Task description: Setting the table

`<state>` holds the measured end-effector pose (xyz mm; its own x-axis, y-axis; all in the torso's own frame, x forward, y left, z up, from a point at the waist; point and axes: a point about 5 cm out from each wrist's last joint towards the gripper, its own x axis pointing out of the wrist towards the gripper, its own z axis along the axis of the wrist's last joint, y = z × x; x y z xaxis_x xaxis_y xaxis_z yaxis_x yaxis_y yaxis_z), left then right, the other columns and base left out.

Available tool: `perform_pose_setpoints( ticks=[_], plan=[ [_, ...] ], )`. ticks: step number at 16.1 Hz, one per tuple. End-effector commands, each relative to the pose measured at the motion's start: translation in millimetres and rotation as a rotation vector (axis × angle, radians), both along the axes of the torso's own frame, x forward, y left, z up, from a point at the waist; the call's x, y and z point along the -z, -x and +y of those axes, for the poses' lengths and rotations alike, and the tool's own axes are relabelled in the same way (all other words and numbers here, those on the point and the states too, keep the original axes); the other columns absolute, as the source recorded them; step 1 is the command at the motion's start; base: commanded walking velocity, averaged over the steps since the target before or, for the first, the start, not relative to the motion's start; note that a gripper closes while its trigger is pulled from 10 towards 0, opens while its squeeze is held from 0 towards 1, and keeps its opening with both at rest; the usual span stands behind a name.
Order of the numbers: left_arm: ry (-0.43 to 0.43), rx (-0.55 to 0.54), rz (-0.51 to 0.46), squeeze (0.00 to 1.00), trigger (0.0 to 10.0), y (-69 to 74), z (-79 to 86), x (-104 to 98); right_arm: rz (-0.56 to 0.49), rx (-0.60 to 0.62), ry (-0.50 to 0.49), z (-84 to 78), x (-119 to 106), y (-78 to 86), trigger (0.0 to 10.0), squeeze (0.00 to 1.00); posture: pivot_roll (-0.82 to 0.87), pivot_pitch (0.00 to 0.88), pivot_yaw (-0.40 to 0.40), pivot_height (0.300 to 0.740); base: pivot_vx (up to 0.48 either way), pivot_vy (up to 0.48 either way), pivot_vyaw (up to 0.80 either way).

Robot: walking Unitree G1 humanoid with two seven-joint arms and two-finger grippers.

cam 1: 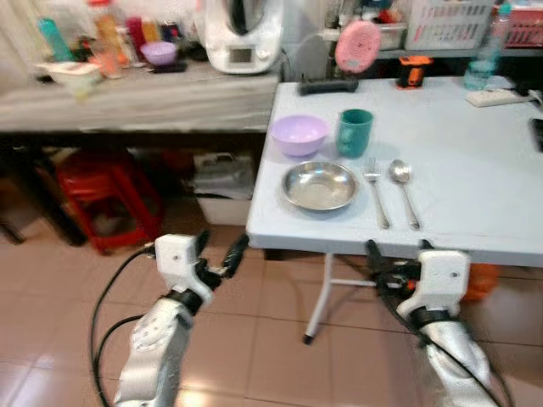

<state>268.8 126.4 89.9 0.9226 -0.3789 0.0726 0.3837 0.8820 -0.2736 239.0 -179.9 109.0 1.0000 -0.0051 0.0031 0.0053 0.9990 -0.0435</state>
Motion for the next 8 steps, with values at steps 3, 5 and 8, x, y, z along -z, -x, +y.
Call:
perform_pose_setpoints(
  ticks=[3, 5, 8],
  plan=[
    [0.001, -0.015, -0.021, 0.0, 10.0, -3.1, 5.2, -7.0, -0.068, -0.002, 0.001, 4.7, -17.0, -5.2, 10.0, 0.0, -0.1, 0.0, 0.067, 0.74, 0.081, 0.0, 0.0],
    [0.003, -0.012, -0.021, 0.0, 10.0, -2.7, 5.3, -7.3, -0.07, 0.001, 0.006, 5.1, -17.3, -5.2, 10.0, 0.0, -0.1, 0.003, 0.071, 0.74, 0.277, 0.0, 0.0],
    [0.001, -0.013, -0.019, 0.0, 10.0, -2.8, 6.6, -7.7, -0.064, 0.01, 0.0, 4.9, -16.2, -3.8, 10.0, 0.0, -0.1, 0.006, 0.073, 0.74, 0.274, 0.0, 0.0]
  ],
)
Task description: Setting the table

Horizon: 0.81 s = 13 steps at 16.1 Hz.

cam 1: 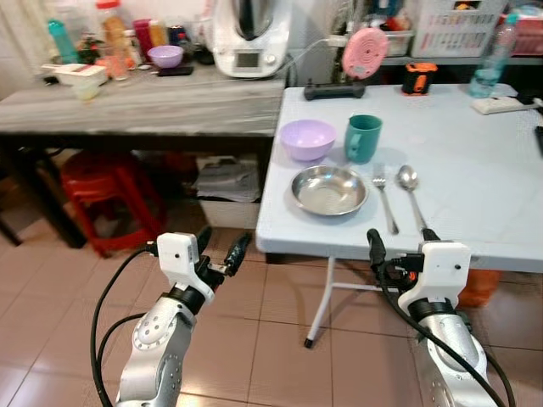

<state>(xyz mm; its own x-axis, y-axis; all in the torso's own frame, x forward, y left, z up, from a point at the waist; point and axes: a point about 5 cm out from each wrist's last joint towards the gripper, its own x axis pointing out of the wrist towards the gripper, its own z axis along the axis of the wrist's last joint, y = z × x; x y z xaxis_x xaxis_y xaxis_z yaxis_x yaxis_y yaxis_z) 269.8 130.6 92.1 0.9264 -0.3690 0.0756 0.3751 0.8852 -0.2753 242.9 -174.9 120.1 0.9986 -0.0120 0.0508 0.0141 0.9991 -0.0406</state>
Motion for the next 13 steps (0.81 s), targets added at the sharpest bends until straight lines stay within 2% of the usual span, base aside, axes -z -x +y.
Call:
perform_pose_setpoints(
  ticks=[1, 13],
  plan=[
    [-0.002, -0.004, -0.021, 0.0, 10.0, -1.7, 3.1, -6.7, -0.018, 0.008, 0.003, -1.1, -5.2, 0.4, 10.0, 0.0, -0.09, 0.006, 0.075, 0.74, 0.274, 0.0, 0.0],
    [-0.016, -0.009, -0.018, 0.0, 10.0, 1.6, 8.9, -8.5, -0.017, 0.014, -0.008, 1.0, -4.0, 0.3, 10.0, 0.0, -0.08, 0.016, 0.078, 0.74, 0.275, 0.0, 0.0]
  ],
)
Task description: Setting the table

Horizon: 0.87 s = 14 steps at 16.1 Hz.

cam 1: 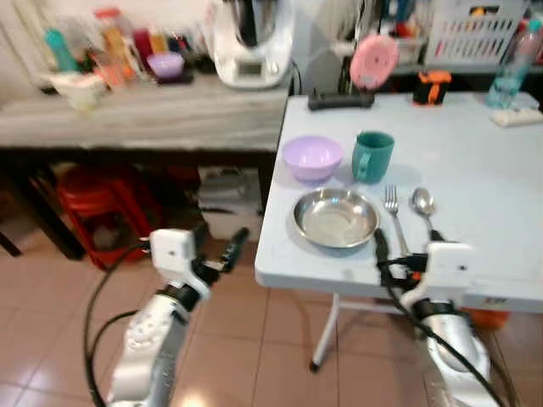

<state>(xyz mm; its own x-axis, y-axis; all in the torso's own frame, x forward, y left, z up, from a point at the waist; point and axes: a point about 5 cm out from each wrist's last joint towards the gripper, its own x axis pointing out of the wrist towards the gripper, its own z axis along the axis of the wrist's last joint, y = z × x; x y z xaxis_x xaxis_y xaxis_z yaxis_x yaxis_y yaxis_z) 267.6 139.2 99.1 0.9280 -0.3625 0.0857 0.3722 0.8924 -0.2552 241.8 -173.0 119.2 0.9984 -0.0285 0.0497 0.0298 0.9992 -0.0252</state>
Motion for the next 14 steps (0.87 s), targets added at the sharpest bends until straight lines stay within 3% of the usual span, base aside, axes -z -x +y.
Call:
perform_pose_setpoints(
  ticks=[1, 11, 14],
  plan=[
    [-0.002, 0.0, 0.002, 0.0, 10.0, -0.2, 0.7, -1.0, -0.016, -0.002, 0.008, -1.1, -4.6, -0.7, 10.0, 0.0, -0.08, 0.017, 0.078, 0.74, 0.266, 0.0, 0.0],
    [-0.018, 0.004, 0.024, 0.0, 10.0, 4.3, 2.7, 4.3, 0.001, -0.001, 0.012, -1.4, -1.5, 1.2, 10.0, 0.0, -0.08, 0.025, 0.08, 0.74, 0.268, 0.0, 0.0],
    [-0.032, 0.014, 0.036, 0.0, 10.0, 5.5, 4.7, 7.9, 0.013, 0.001, 0.014, -1.8, 0.9, 2.0, 10.0, 0.0, -0.09, 0.026, 0.082, 0.74, 0.0, 0.0, 0.0]
  ],
)
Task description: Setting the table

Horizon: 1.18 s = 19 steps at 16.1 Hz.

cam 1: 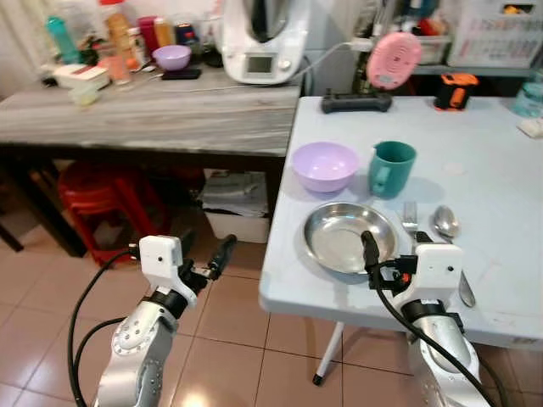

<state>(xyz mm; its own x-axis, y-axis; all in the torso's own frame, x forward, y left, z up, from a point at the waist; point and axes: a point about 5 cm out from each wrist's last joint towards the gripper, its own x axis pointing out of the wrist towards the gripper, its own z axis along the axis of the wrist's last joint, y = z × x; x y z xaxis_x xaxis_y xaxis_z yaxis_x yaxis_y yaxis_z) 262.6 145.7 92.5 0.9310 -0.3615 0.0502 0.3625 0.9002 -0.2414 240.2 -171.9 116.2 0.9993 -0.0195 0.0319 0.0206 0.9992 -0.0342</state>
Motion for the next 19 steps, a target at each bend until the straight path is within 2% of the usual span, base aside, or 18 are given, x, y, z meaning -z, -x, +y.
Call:
perform_pose_setpoints(
  ticks=[1, 4, 10, 16, 19],
  plan=[
    [-0.017, 0.023, 0.01, 0.0, 10.0, 1.8, -1.0, 3, 0.001, 0.014, 0.003, -4.2, -1, 1.0, 10.0, 0.0, -0.09, 0.027, 0.083, 0.74, 0.0, 0.0, 0.0],
    [-0.059, 0.059, 0.023, 0.0, 10.0, 10.2, 3.3, 12, 0.016, 0.025, 0.01, -10.5, 1, 2.1, 10.0, 0.0, -0.09, 0.033, 0.079, 0.74, 0.0, 0.0, 0.0],
    [-0.116, 0.172, 0.018, 0.0, 10.0, 18.9, 5.1, 16, 0.035, 0.043, -0.009, -23.7, 0, -4.1, 10.0, 0.0, -0.09, 0.051, 0.081, 0.74, 0.0, 0.0, 0.0],
    [-0.136, 0.221, 0.003, 0.0, 10.0, 21.6, 5.8, 14, 0.062, 0.036, -0.119, -35.6, -6, -15.3, 10.0, 0.0, -0.08, 0.077, 0.103, 0.74, 0.0, 0.0, 0.0],
    [-0.162, 0.246, -0.025, 0.0, 10.0, 19.9, 0.9, 10, 0.096, 0.001, -0.175, -38.8, -5, -20.8, 10.0, 0.0, -0.08, 0.087, 0.112, 0.74, 0.0, 0.0, 0.0]
  ],
)
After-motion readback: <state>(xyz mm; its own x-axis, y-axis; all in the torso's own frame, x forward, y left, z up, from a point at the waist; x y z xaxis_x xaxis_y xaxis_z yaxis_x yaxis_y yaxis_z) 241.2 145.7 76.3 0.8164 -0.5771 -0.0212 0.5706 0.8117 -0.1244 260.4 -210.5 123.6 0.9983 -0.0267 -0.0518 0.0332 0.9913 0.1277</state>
